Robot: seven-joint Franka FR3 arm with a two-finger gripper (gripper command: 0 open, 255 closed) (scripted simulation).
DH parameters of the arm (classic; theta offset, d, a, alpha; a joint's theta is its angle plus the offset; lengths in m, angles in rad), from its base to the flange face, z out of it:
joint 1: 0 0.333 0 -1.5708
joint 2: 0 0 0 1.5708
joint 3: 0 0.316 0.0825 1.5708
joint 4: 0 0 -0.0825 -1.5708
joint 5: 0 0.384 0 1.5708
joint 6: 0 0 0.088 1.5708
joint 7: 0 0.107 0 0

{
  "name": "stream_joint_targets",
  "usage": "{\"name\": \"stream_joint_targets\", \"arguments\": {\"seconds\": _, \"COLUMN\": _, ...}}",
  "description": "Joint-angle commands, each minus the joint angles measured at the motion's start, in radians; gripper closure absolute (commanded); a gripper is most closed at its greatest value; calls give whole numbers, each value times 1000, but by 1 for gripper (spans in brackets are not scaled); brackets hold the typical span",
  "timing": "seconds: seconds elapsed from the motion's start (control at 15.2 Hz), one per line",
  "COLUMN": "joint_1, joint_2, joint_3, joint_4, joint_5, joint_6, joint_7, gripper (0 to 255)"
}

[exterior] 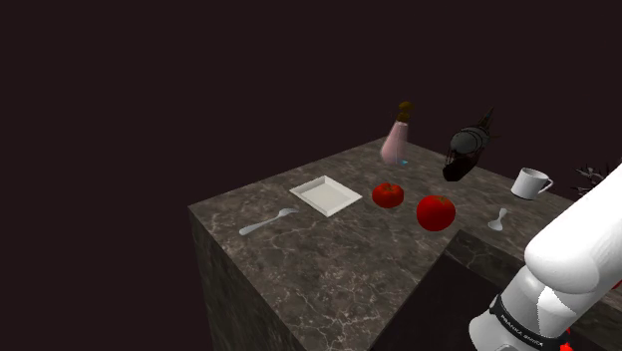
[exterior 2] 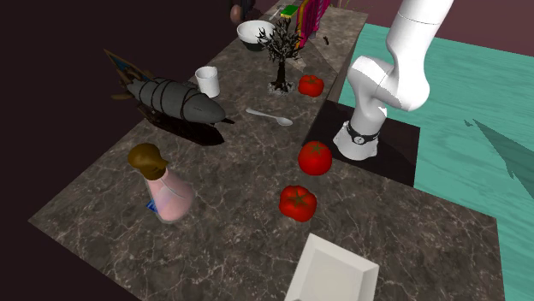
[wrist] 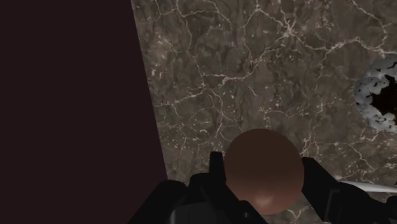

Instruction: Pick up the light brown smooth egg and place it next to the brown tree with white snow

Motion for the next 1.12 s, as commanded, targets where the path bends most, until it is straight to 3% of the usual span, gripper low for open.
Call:
{"name": "stream_joint_targets", "arguments": {"seconds": 0.0, "joint_1": -2, "joint_2": -3, "joint_3": 2, "joint_4": -27, "joint_5": -3, "joint_6": 26, "joint_7": 0, "gripper": 255}}
{"name": "stream_joint_targets", "arguments": {"seconds": 0.4, "joint_1": 21, "joint_2": 21, "joint_3": -38, "joint_4": -98, "joint_5": 26, "joint_6": 105, "joint_7": -27, "gripper": 255}}
{"name": "stream_joint_targets", "arguments": {"seconds": 0.66, "joint_1": 64, "joint_2": 60, "joint_3": -98, "joint_4": -141, "joint_5": 74, "joint_6": 155, "joint_7": -65, "gripper": 255}}
{"name": "stream_joint_targets", "arguments": {"seconds": 0.79, "joint_1": 120, "joint_2": 106, "joint_3": -171, "joint_4": -160, "joint_5": 132, "joint_6": 176, "joint_7": -107, "gripper": 255}}
{"name": "stream_joint_targets", "arguments": {"seconds": 0.86, "joint_1": 333, "joint_2": 119, "joint_3": -389, "joint_4": -169, "joint_5": 149, "joint_6": 187, "joint_7": -120, "gripper": 255}}
{"name": "stream_joint_targets", "arguments": {"seconds": 0.92, "joint_1": 239, "joint_2": 62, "joint_3": -275, "joint_4": -180, "joint_5": 79, "joint_6": 206, "joint_7": -74, "gripper": 255}}
{"name": "stream_joint_targets", "arguments": {"seconds": 1.06, "joint_1": 293, "joint_2": 31, "joint_3": -320, "joint_4": -199, "joint_5": 42, "joint_6": 234, "joint_7": -51, "gripper": 255}}
